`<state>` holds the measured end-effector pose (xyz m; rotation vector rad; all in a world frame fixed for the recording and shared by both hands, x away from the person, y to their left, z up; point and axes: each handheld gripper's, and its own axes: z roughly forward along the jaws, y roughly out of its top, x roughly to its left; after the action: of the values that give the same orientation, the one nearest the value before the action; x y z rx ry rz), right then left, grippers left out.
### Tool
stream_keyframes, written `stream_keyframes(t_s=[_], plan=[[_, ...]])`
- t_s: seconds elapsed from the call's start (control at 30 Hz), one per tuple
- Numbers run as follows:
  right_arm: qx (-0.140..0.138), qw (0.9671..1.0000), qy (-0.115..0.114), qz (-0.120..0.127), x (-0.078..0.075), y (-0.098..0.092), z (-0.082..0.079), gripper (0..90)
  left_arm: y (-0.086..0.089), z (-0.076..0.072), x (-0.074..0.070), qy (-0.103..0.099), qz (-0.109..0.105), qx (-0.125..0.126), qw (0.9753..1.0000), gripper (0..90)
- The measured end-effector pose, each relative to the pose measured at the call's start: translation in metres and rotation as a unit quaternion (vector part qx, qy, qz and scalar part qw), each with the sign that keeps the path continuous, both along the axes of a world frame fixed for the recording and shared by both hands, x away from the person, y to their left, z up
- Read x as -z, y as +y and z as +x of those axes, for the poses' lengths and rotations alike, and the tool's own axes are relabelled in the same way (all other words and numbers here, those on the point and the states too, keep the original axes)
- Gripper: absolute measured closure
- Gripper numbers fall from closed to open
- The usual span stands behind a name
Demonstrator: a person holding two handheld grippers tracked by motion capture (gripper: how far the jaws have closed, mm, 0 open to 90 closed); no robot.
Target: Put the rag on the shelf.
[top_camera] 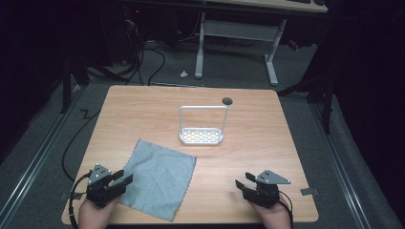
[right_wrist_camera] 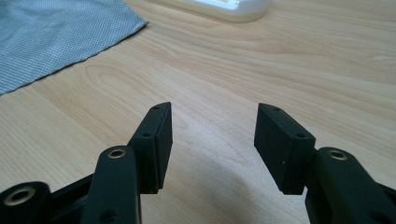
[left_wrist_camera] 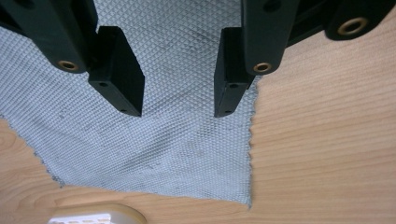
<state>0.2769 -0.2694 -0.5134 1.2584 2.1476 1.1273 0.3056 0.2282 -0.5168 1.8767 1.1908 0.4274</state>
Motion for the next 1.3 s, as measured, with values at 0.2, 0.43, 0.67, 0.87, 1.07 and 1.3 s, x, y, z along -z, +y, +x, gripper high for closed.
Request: stream_keyframes(t_s=[0.2, 0.43, 0.67, 0.87, 1.07, 1.3], plan=[[-0.001, 1.0, -0.007, -0.003, 0.001, -0.002, 0.001, 46.5, -0.005, 0.0, 0.002, -0.002, 0.021, 0.006, 0.9998, 47.4], [-0.007, 0.9998, -0.015, -0.008, 0.002, 0.0, 0.001, 46.8, -0.004, 0.001, 0.002, 0.014, 0.016, 0.018, 0.9996, 52.9], [-0.02, 0.9994, -0.022, -0.017, 0.002, 0.008, 0.005, 54.6, 0.002, 0.0, 0.004, 0.043, 0.023, 0.02, 0.9986, 76.5], [-0.02, 0.9994, -0.023, -0.014, -0.001, 0.012, 0.003, 70.3, 0.0, 0.004, 0.011, 0.067, 0.041, 0.023, 0.9966, 89.8], [-0.032, 0.999, -0.026, -0.019, -0.004, 0.019, 0.002, 90.0, -0.006, 0.001, 0.011, 0.063, 0.043, 0.043, 0.9961, 89.8], [-0.056, 0.9979, -0.016, -0.029, -0.001, 0.039, 0.006, 90.0, -0.019, -0.005, 0.011, 0.066, 0.037, 0.087, 0.9933, 89.8]])
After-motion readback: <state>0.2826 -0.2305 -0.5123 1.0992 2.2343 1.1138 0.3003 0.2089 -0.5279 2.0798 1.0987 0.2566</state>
